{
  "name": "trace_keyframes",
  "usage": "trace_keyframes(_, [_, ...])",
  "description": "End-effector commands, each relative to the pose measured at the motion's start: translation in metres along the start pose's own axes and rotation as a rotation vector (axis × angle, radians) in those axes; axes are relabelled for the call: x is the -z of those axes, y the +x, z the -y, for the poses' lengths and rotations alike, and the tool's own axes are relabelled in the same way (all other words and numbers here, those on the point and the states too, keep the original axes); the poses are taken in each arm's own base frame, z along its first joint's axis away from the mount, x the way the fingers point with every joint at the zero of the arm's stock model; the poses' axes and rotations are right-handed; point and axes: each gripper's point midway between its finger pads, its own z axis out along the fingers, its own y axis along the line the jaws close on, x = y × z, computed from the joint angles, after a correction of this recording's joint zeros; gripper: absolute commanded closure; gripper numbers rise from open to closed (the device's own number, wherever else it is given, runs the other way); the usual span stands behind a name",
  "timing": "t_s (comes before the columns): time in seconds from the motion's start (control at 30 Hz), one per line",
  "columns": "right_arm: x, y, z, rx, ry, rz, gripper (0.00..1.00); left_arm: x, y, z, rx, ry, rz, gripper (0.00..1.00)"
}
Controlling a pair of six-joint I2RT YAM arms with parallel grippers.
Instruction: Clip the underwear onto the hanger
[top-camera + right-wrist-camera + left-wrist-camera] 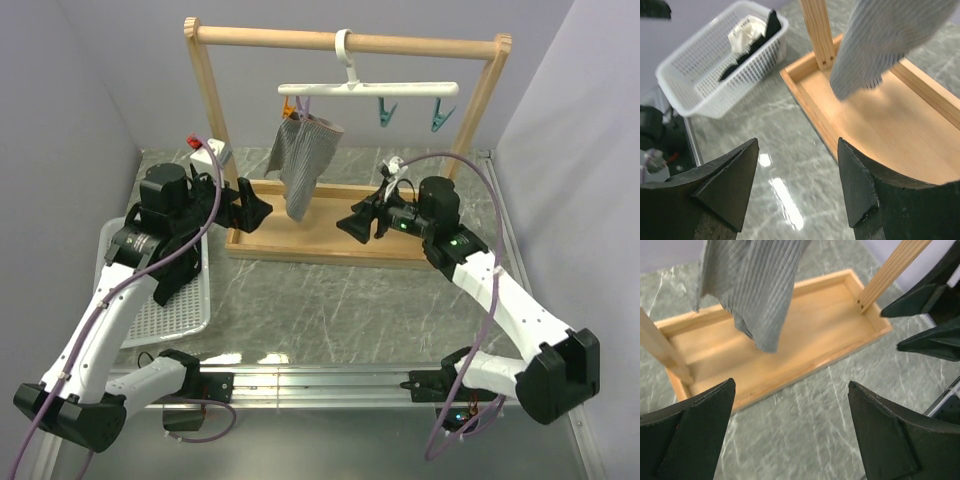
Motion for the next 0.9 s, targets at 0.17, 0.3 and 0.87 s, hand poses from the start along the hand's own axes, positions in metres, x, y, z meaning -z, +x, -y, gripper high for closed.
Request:
trace_keyframes(0.17, [0.051, -0.001, -0.004, 0.188, 0.130, -0.049, 0.25, 0.002, 0.033, -0.020, -0.057, -0.057, -0.228, 0.01])
trace_keyframes(0.3, [0.082, 0.008, 0.009, 0.196, 0.287, -0.093, 0.22, -0.007, 0.071, -0.056, -0.032, -0.212, -0.374, 0.01])
trace_keyframes(0.87, [0.175, 0.038, 0.039, 0.119, 0.612, -0.030, 0.15, 0.004, 0.095, -0.076, -0.033, -0.325, -0.281, 0.01])
